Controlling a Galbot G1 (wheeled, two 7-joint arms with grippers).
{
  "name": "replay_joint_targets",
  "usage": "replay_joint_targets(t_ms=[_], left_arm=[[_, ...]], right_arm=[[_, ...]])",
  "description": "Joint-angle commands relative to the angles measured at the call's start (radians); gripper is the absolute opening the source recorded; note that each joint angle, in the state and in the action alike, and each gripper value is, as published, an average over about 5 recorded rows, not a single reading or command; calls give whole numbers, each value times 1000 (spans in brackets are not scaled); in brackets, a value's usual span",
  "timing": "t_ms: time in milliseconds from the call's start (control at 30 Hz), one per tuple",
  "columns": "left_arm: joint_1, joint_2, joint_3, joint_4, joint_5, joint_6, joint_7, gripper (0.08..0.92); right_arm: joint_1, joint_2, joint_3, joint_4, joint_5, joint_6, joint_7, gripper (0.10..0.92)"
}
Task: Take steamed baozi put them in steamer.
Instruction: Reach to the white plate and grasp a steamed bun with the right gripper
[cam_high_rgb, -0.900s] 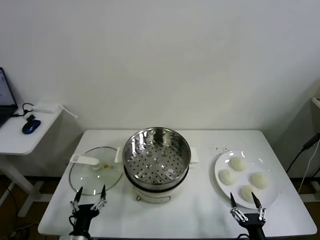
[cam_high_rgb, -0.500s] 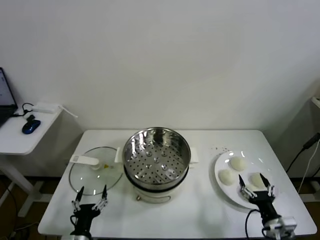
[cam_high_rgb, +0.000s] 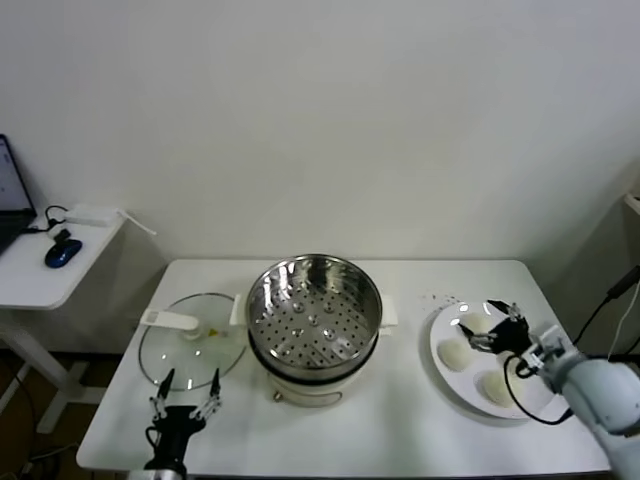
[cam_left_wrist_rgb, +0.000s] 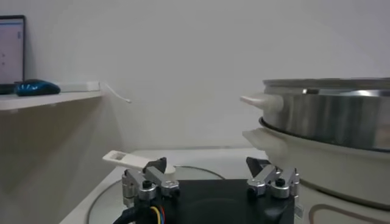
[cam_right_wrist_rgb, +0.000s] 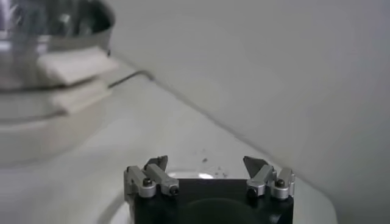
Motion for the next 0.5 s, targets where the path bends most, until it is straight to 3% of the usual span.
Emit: replay_joint_targets(t_ms=[33,233,500], left_arm=[[-9,-1,12,20,38,-29,12,823],[-4,-2,19,28,63,-49,19,823],[14,-3,17,24,80,-68,20,823]], right_arm=[[535,-283,-524,-194,-234,121,-381,823],[1020,-95,-1021,-395,-304,238,-486,823],[1267,134,-1316,-708,-341,415,-586,823]])
